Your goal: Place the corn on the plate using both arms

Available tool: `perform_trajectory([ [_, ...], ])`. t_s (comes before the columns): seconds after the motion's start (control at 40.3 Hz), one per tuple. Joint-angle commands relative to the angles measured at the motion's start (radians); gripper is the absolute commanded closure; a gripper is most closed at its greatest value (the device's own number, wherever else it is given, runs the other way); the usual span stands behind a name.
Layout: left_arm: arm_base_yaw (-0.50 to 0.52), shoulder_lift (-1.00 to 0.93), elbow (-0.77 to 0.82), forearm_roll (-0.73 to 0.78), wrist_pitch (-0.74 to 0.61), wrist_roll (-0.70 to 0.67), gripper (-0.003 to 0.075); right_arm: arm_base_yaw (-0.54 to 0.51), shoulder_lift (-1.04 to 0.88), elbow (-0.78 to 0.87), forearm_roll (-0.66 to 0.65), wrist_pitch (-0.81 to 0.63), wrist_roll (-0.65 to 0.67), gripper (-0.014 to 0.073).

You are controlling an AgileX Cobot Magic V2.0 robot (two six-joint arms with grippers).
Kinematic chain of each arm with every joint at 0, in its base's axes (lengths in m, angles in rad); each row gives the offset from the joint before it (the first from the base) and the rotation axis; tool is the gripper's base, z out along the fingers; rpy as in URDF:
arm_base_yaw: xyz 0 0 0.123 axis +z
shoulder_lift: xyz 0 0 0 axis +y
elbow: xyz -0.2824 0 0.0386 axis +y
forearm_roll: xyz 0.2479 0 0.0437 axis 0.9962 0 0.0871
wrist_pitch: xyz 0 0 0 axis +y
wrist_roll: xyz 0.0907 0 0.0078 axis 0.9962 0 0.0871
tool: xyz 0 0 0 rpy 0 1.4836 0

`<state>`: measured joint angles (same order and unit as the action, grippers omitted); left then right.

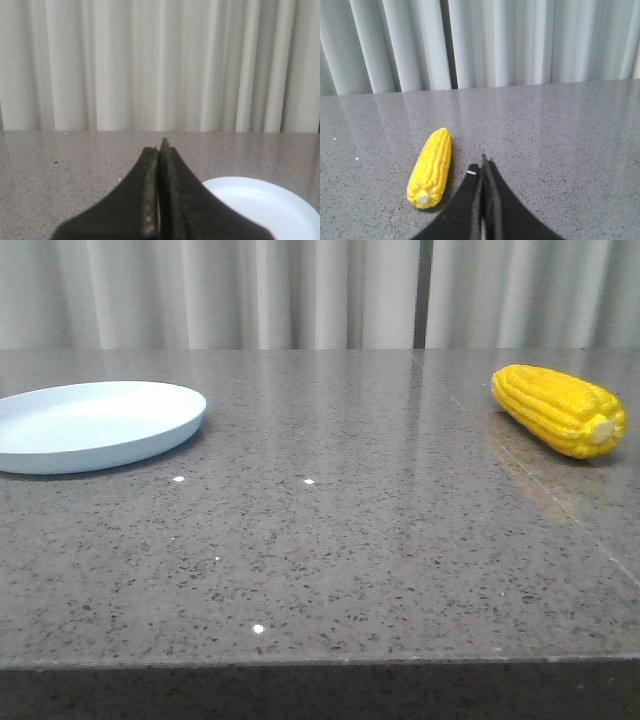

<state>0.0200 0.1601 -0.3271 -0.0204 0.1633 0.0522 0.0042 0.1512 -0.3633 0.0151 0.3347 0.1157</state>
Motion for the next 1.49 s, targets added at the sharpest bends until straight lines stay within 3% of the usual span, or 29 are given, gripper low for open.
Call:
perform_trajectory([
  [0.0,0.0,0.121,-0.11,0.007,0.003,0.002,0.0741,-0.004,0.133,-0.115,-0.006,-0.039,-0.006,0.0659],
  [0.273,0.0,0.265,-0.185,0.007,-0.002,0.002,0.0739,-0.004,0.357,-0.211,-0.007,-0.055,-0.006,0.0659],
  [0.347,0.0,0.266,-0.185,0.007,-0.002,0.002,0.0716,-0.004,0.36,-0.211,-0.008,-0.054,-0.006,0.0618],
  [0.447,0.0,0.266,-0.185,0.007,-0.004,0.002,0.0575,-0.004,0.359,-0.211,-0.008,-0.062,-0.006,0.0442],
  [0.571,0.0,0.266,-0.185,0.007,-0.004,0.002,0.0255,-0.004,0.359,-0.211,-0.008,-0.059,-0.006,0.0135],
  [0.62,0.0,0.266,-0.183,0.007,-0.004,0.002,0.0151,-0.004,0.359,-0.211,-0.008,-0.059,-0.006,0.0027],
  [0.67,0.0,0.266,-0.183,0.007,-0.006,0.002,0.0097,-0.004,0.359,-0.211,-0.008,-0.059,-0.006,-0.0043],
  [0.943,-0.002,0.316,-0.19,-0.02,-0.01,0.002,0.0103,-0.004,0.359,-0.211,-0.008,-0.058,-0.006,-0.0069],
  [1.092,-0.042,0.465,-0.269,-0.023,0.058,0.002,0.0104,-0.004,0.359,-0.211,-0.008,-0.058,-0.006,-0.0069],
  [1.315,-0.132,0.817,-0.514,-0.044,0.349,0.002,0.0104,-0.004,0.359,-0.211,-0.008,-0.057,-0.006,-0.0069],
  [1.464,-0.137,1.032,-0.671,-0.044,0.519,-0.002,0.0104,-0.004,0.359,-0.211,-0.008,-0.054,-0.006,-0.0069],
])
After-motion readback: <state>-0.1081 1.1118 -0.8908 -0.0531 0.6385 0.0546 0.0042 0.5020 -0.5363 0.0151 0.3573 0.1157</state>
